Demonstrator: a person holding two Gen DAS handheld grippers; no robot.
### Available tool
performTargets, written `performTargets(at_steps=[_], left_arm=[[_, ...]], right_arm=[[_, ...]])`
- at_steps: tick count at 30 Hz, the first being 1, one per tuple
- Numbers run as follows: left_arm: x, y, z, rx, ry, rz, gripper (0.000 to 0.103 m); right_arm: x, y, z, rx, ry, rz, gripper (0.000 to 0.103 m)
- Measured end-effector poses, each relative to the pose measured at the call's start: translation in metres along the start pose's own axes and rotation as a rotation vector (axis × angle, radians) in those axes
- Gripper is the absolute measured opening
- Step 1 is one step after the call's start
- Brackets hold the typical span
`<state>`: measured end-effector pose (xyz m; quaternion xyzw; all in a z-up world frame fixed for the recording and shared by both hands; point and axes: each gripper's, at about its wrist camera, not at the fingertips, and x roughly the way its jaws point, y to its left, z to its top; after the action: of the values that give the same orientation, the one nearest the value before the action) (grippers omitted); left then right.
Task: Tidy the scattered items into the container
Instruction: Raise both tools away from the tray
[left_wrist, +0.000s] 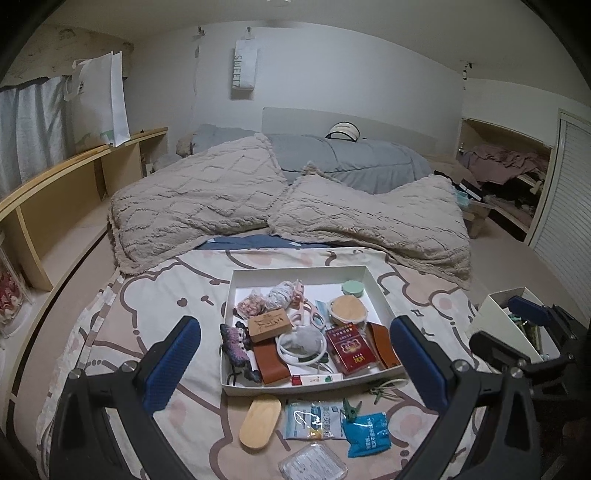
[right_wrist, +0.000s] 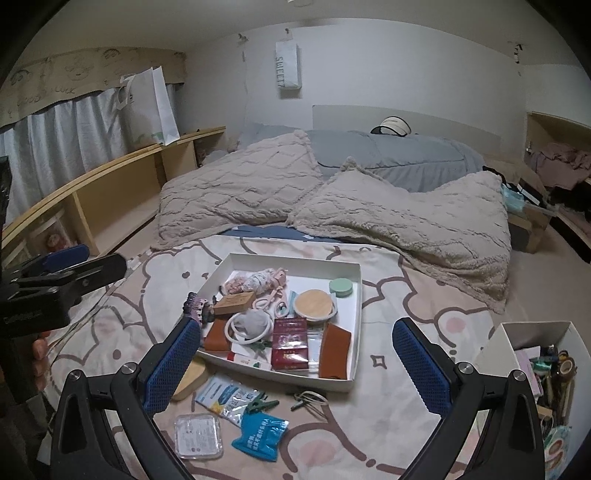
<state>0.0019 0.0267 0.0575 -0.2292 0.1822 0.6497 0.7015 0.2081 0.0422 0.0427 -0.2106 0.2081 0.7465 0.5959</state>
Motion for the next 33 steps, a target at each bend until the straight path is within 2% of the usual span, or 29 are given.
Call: performTargets(at_steps=[18, 27, 33], left_arm=[[-0.007, 0.017, -0.015, -0.015, -0.007, 0.024, 0.103], [-0.013, 0.025, -0.014, -0.024, -0.034, 0.041, 0.103], [-0.013, 0.027, -0.017, -0.02, -0.038, 0.006, 0.103]], right_arm=[[-0.018, -0.007, -0.003, 0.002, -0.065, -0.003, 0.103], [-0.015, -0.003, -0.009, -0.029, -0.034, -0.004, 0.103], [-0.011, -0.001, -0.015, -0.02, -0.004, 0.01, 0.103]])
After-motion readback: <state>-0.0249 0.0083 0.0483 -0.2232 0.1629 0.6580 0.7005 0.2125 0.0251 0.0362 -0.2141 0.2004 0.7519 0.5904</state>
